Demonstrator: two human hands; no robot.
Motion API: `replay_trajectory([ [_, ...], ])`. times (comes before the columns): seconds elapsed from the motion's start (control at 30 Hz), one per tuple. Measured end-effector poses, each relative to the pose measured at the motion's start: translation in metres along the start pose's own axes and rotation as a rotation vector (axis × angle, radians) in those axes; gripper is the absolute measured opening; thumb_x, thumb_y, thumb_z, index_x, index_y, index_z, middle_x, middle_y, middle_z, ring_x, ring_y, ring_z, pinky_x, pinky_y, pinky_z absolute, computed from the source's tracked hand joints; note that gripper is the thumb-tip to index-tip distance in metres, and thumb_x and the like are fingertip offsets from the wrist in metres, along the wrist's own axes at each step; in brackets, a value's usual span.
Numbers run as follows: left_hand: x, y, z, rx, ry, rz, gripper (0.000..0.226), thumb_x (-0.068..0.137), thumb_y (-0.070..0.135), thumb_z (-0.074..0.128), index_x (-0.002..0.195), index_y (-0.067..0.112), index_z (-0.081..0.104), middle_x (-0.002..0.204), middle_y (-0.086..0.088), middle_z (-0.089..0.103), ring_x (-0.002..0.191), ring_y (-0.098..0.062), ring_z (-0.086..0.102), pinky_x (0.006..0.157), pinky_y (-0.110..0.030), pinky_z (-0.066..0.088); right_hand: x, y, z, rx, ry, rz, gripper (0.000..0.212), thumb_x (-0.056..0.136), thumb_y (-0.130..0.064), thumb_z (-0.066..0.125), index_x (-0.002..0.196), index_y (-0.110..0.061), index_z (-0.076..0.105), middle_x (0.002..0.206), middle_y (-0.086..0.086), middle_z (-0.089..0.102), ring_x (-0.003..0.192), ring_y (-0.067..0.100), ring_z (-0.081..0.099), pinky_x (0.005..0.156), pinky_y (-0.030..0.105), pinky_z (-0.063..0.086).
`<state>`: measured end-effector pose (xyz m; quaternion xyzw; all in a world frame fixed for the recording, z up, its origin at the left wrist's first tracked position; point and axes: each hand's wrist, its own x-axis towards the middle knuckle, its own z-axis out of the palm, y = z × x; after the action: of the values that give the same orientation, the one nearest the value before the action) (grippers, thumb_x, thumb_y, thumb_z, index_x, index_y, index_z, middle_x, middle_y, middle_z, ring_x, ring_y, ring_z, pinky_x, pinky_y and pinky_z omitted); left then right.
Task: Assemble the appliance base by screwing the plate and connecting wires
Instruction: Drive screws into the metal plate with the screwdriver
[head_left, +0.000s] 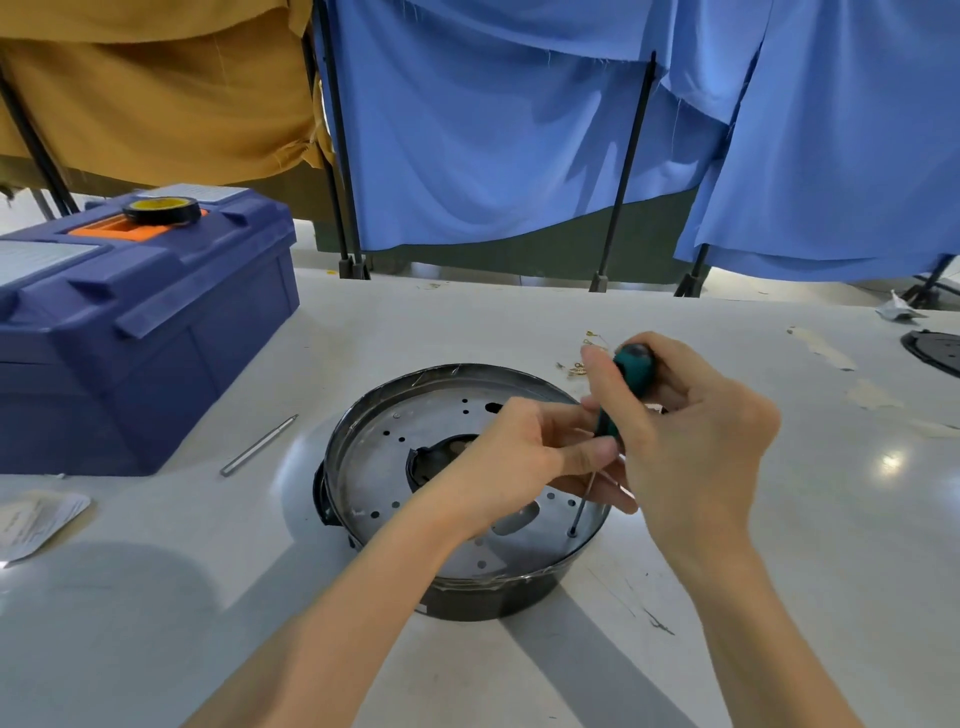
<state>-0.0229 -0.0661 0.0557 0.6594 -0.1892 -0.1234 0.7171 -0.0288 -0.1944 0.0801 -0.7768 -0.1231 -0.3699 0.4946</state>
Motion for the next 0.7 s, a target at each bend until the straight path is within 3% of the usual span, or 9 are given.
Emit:
replay_trajectory([
  [0.07, 0.001, 0.0, 0.0, 0.023, -0.011, -0.013, 0.022, 0.097, 0.009, 0.055, 0.11, -0.005, 0.065, 0.087, -0.005, 0.075, 0.08, -0.022, 0.074, 0.074, -0.02, 0.055, -0.002, -0.001, 0.001, -0.046, 0.064, 0.018, 0.028, 0.081, -0.037, 0.077, 0.084, -0.01, 0.072, 0.068, 0.004, 0.069, 0.062, 0.023, 0.066, 0.066, 0.041, 0.057],
  [0.13, 0.0, 0.0, -0.002, 0.021, -0.032, -0.007, 0.023, 0.099, 0.009, 0.051, 0.109, -0.006, 0.064, 0.093, -0.015, 0.074, 0.086, -0.031, 0.073, 0.082, -0.028, 0.056, 0.006, 0.001, -0.007, 0.012, -0.074, 0.077, 0.03, 0.078, -0.042, 0.078, 0.079, -0.013, 0.071, 0.067, 0.002, 0.07, 0.064, 0.023, 0.067, 0.066, 0.041, 0.057],
  [0.27, -0.003, -0.002, -0.005, -0.024, -0.067, -0.007, 0.023, 0.102, 0.009, 0.045, 0.109, -0.003, 0.064, 0.098, -0.019, 0.073, 0.093, -0.037, 0.071, 0.089, -0.035, 0.055, 0.016, 0.003, -0.02, 0.307, -0.44, 0.055, 0.021, 0.089, -0.023, 0.068, 0.11, -0.024, 0.07, 0.102, -0.01, 0.074, 0.09, 0.011, 0.073, 0.079, 0.028, 0.06],
  [0.4, -0.001, -0.002, -0.005, -0.052, -0.019, 0.015, 0.019, 0.095, 0.008, 0.058, 0.111, 0.002, 0.066, 0.1, -0.015, 0.074, 0.092, -0.033, 0.072, 0.083, -0.029, 0.056, 0.01, 0.006, -0.012, 0.208, -0.215, -0.026, 0.006, 0.087, -0.023, 0.071, 0.092, -0.021, 0.072, 0.083, -0.003, 0.072, 0.073, 0.006, 0.072, 0.069, 0.02, 0.058],
  [0.53, 0.002, -0.002, 0.002, -0.011, -0.027, 0.005, 0.018, 0.095, 0.001, 0.056, 0.098, 0.01, 0.071, 0.087, -0.007, 0.076, 0.079, -0.023, 0.074, 0.074, -0.021, 0.055, 0.003, 0.004, -0.002, -0.066, 0.112, -0.118, 0.026, 0.081, -0.033, 0.078, 0.075, -0.009, 0.068, 0.06, 0.002, 0.06, 0.053, 0.023, 0.058, 0.055, 0.031, 0.048],
  [0.57, 0.003, -0.002, 0.002, -0.005, -0.034, -0.001, 0.019, 0.096, 0.001, 0.053, 0.097, 0.009, 0.071, 0.087, -0.008, 0.076, 0.08, -0.024, 0.074, 0.075, -0.022, 0.055, 0.004, 0.002, -0.004, -0.085, 0.089, -0.125, 0.032, 0.078, -0.04, 0.078, 0.074, -0.01, 0.067, 0.06, 0.002, 0.06, 0.053, 0.024, 0.057, 0.055, 0.032, 0.048],
  [0.63, 0.001, -0.002, -0.001, 0.005, -0.056, -0.002, 0.02, 0.099, 0.003, 0.049, 0.102, 0.002, 0.069, 0.092, -0.016, 0.074, 0.086, -0.032, 0.073, 0.083, -0.029, 0.056, 0.011, 0.001, -0.013, 0.053, -0.116, -0.051, 0.031, 0.076, -0.045, 0.075, 0.08, -0.015, 0.07, 0.068, -0.003, 0.067, 0.063, 0.019, 0.066, 0.062, 0.033, 0.056],
  [0.7, -0.001, -0.002, -0.004, 0.009, -0.07, 0.005, 0.023, 0.101, 0.006, 0.045, 0.105, -0.001, 0.066, 0.095, -0.02, 0.073, 0.092, -0.036, 0.071, 0.09, -0.036, 0.055, 0.017, 0.001, -0.023, 0.276, -0.377, 0.03, 0.015, 0.086, -0.031, 0.071, 0.095, -0.02, 0.073, 0.088, -0.009, 0.075, 0.083, 0.014, 0.073, 0.076, 0.032, 0.06],
])
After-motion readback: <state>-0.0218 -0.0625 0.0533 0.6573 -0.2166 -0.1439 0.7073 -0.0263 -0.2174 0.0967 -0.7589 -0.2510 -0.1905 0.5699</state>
